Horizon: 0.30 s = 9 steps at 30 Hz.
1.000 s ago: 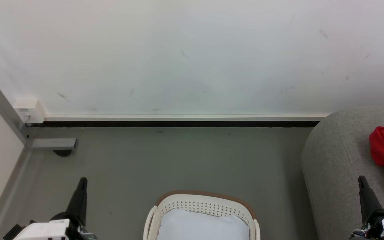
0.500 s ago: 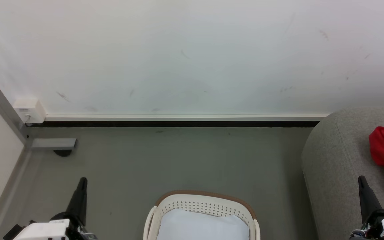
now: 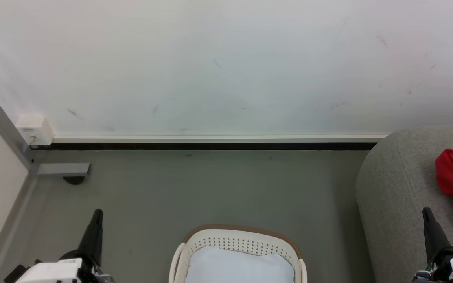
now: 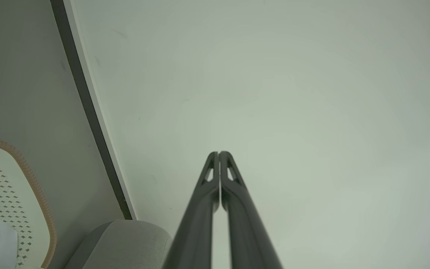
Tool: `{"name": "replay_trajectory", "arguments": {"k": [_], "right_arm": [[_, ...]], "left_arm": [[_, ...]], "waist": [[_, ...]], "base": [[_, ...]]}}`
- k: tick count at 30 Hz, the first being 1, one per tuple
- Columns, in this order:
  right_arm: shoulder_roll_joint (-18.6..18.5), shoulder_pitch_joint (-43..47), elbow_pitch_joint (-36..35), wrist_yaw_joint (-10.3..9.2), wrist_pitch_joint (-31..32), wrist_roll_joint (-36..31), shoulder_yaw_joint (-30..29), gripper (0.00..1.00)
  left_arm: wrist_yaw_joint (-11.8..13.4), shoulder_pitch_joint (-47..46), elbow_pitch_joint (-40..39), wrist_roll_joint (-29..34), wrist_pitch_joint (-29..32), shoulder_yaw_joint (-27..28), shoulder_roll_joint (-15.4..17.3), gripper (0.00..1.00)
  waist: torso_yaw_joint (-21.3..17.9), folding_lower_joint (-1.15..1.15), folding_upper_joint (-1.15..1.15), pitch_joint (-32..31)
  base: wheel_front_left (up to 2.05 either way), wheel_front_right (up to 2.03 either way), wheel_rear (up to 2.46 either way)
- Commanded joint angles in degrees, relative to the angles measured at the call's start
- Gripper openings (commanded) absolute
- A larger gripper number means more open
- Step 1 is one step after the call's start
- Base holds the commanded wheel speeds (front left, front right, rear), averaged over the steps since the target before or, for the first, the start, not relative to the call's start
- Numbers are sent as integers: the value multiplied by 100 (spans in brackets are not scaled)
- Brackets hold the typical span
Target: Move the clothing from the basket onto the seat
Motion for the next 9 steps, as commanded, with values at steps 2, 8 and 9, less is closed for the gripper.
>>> {"name": "replay_trajectory", "arguments": {"k": [2,8,9], "right_arm": [[2,-60,2,-12,12,-63,-18,0],[6,-61,2,-12,19,-66,-24,0],[7,-61,2,-12,20,-67,-25,0]], "left_arm": [[-21,-40,2,-78,29,14,11,0],[-21,-40,4,-78,29,14,11,0],[-21,-40,2,-78,29,14,11,0]], "waist": [[0,0,0,0],[0,0,0,0],[0,0,0,0]], "base": [[0,0,0],[0,0,0],[0,0,0]]}}
